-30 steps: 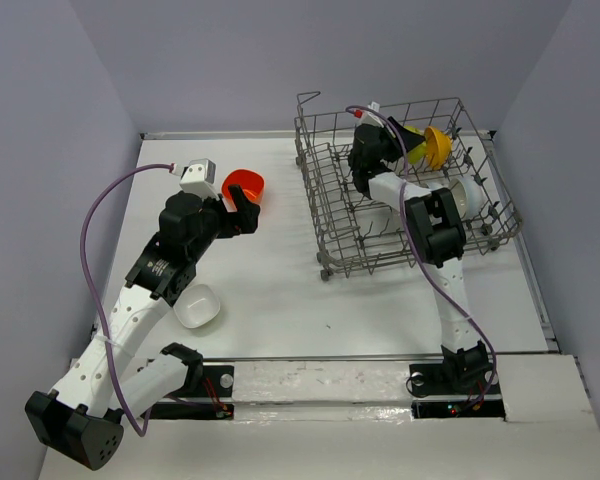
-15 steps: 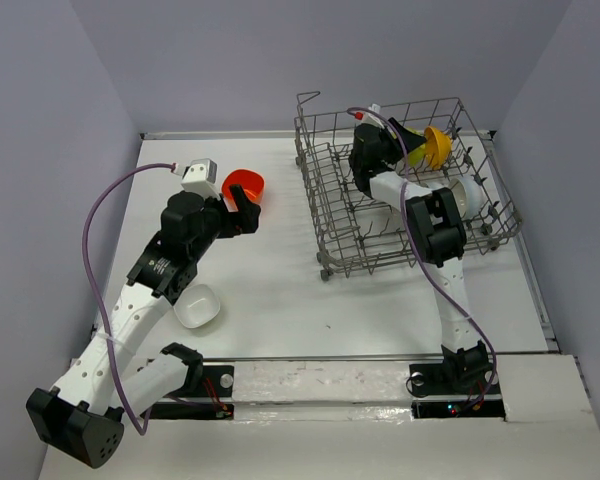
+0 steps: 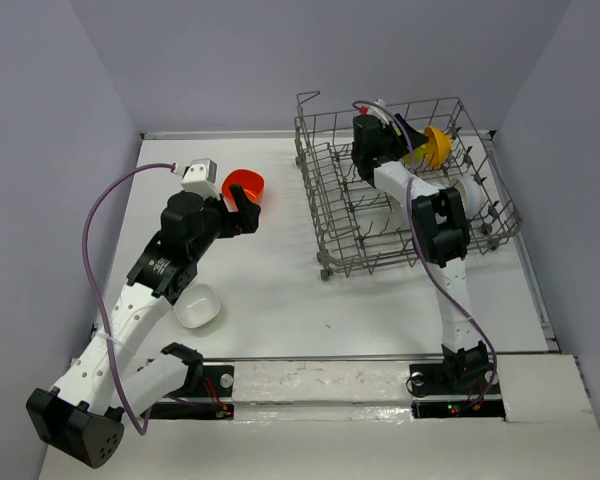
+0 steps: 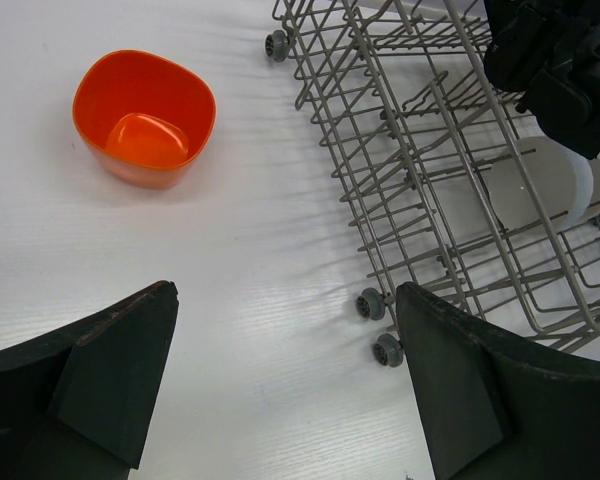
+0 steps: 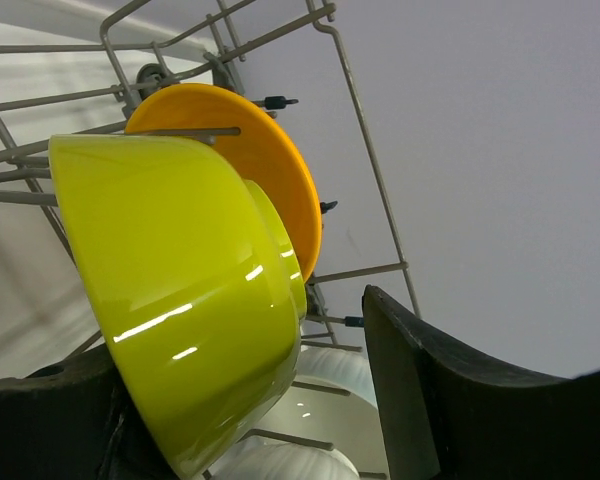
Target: Load the bowls into the dish rack
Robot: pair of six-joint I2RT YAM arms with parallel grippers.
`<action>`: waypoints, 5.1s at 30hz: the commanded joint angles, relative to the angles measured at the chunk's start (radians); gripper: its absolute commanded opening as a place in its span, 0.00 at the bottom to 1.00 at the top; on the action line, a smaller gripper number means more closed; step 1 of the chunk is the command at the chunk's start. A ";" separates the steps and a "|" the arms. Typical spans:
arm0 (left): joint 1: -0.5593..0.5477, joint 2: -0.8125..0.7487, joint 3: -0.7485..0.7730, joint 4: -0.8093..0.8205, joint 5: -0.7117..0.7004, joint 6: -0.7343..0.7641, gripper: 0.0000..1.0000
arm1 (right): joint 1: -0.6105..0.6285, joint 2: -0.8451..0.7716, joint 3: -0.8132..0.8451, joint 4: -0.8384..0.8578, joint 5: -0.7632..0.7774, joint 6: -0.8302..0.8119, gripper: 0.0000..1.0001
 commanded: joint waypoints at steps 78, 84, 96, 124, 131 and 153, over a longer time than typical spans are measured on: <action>0.018 0.013 -0.019 0.044 0.007 0.007 0.99 | -0.120 -0.206 0.179 -0.687 -0.524 0.840 0.47; 0.018 0.015 -0.021 0.044 0.007 0.007 0.99 | -0.120 -0.200 0.165 -0.687 -0.529 0.831 0.45; 0.024 0.016 -0.021 0.045 0.013 0.007 0.99 | -0.120 -0.204 0.135 -0.689 -0.552 0.800 0.45; 0.027 0.016 -0.021 0.048 0.024 0.005 0.99 | -0.111 -0.211 0.136 -0.687 -0.535 0.762 0.54; 0.027 0.018 -0.021 0.050 0.024 0.005 0.99 | -0.102 -0.220 0.125 -0.689 -0.540 0.760 0.61; 0.038 0.027 -0.024 0.054 0.035 0.004 0.99 | -0.102 -0.191 0.246 -0.699 -0.607 0.783 0.73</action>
